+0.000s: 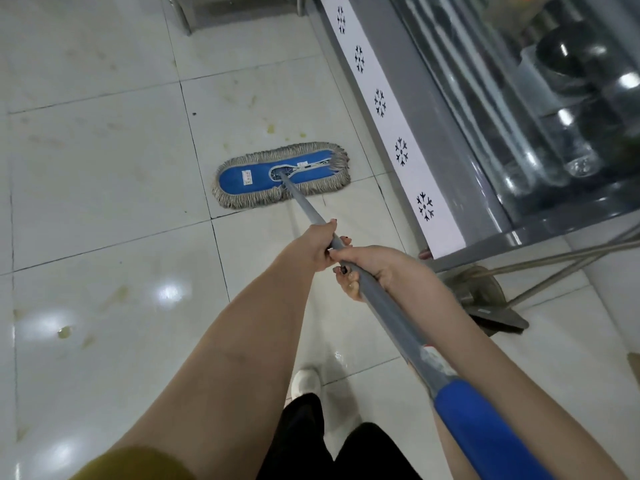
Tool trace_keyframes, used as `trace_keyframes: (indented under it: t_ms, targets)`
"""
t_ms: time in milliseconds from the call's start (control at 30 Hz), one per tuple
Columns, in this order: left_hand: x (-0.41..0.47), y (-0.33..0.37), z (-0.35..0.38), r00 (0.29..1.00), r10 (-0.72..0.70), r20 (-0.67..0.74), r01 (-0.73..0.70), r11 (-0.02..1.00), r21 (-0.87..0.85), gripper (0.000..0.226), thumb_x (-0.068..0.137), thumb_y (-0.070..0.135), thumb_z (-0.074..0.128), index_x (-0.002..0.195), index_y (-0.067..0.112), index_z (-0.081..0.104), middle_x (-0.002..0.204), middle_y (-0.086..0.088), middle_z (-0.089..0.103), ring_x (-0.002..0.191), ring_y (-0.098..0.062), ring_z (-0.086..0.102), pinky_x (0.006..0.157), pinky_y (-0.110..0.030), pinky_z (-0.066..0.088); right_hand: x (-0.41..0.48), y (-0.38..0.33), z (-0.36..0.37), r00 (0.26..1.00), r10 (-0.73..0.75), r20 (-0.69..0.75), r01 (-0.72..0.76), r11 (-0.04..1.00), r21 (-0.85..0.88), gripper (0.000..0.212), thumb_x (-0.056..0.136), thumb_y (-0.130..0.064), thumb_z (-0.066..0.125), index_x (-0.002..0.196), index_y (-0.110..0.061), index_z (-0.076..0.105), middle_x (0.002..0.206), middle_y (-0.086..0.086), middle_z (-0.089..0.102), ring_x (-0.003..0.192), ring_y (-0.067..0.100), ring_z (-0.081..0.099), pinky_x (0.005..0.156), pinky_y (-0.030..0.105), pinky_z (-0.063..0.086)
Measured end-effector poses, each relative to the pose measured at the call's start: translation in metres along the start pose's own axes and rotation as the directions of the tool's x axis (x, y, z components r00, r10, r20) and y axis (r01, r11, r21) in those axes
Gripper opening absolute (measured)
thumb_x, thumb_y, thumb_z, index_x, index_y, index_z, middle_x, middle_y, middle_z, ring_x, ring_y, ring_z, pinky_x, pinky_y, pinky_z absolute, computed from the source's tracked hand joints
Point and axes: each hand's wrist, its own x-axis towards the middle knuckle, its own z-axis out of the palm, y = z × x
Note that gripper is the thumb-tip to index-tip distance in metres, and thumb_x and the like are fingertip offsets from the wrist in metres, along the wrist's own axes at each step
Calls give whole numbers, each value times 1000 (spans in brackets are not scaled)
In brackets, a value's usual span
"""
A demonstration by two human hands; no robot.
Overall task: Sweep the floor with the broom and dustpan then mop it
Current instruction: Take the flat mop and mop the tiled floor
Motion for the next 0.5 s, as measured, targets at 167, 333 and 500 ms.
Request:
trace_keyframes:
  t_ms: [167, 333, 500]
  targets:
    - [17, 54, 2, 998, -19, 55, 24, 996, -85, 24, 100, 30, 43, 101, 7, 36, 72, -12, 61, 60, -17, 58, 46, -28, 55, 10, -61, 6, 1000, -19, 4, 19, 999, -41, 36, 100, -23, 46, 66, -11, 38, 31, 0, 39, 18, 4, 34, 26, 7, 29]
    - [33, 112, 12, 998, -20, 61, 28, 991, -127, 28, 101, 32, 41, 89, 7, 35, 47, -7, 65, 43, -18, 64, 41, -27, 52, 24, -125, 10, 999, -27, 20, 29, 996, -85, 37, 100, -22, 46, 65, -12, 39, 32, -2, 40, 19, 3, 35, 26, 8, 30]
    - [63, 188, 21, 999, -43, 24, 46, 992, -121, 25, 100, 30, 44, 90, 9, 37, 49, -8, 64, 44, -17, 62, 44, -27, 53, 48, -207, 14, 1000, -21, 20, 23, 994, -109, 39, 100, -22, 47, 63, -12, 38, 31, -1, 40, 18, 4, 34, 25, 8, 29]
